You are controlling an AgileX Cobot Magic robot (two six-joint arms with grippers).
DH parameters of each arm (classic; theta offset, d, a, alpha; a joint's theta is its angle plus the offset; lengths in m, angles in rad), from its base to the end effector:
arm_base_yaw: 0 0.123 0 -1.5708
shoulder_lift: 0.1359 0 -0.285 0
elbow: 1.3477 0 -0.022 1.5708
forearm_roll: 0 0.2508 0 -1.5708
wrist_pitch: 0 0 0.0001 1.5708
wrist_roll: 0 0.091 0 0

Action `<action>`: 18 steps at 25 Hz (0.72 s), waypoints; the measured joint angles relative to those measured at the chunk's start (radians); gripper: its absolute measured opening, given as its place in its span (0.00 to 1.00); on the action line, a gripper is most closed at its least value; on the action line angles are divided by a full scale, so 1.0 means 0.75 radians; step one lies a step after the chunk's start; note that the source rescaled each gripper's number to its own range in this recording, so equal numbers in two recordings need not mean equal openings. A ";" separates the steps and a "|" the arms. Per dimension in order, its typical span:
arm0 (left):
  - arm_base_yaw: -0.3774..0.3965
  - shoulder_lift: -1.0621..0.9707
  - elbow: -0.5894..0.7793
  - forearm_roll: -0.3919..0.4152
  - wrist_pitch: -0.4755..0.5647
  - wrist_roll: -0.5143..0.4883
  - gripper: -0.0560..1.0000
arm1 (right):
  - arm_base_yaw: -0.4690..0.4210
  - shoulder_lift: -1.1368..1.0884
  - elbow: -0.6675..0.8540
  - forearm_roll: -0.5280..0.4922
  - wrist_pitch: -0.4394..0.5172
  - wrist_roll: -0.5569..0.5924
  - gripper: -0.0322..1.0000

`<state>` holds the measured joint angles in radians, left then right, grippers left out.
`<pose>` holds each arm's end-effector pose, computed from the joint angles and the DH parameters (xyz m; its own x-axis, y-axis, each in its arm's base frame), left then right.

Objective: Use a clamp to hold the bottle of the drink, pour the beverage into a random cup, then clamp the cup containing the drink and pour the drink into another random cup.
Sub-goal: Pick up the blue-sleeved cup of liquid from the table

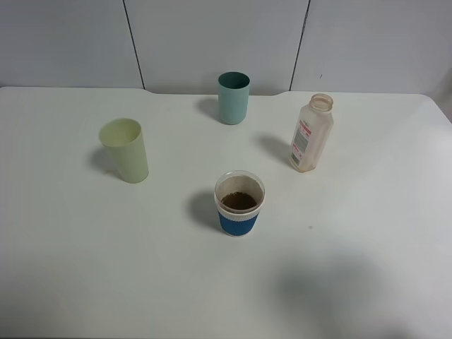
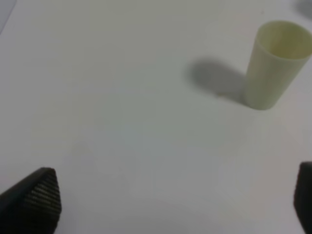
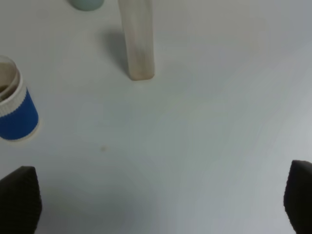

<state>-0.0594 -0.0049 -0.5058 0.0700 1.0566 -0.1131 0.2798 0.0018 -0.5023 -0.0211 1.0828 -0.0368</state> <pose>-0.0059 0.0059 0.2794 -0.4401 -0.0524 -0.8964 -0.0299 0.9986 -0.0436 -0.0051 -0.0032 0.2762 -0.4439 -0.1761 -0.8786 -0.2814 0.9583 -0.0499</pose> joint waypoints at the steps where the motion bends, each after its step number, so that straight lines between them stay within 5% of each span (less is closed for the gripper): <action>1: 0.000 0.000 0.000 0.000 0.000 0.000 0.90 | 0.000 -0.006 0.007 0.000 -0.011 0.014 1.00; 18: 0.000 0.000 0.000 0.000 0.000 0.000 0.90 | 0.000 -0.006 0.011 -0.089 -0.025 0.132 1.00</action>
<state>-0.0594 -0.0049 -0.5058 0.0700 1.0566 -0.1131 0.2798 -0.0024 -0.4941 -0.0882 1.0641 0.0624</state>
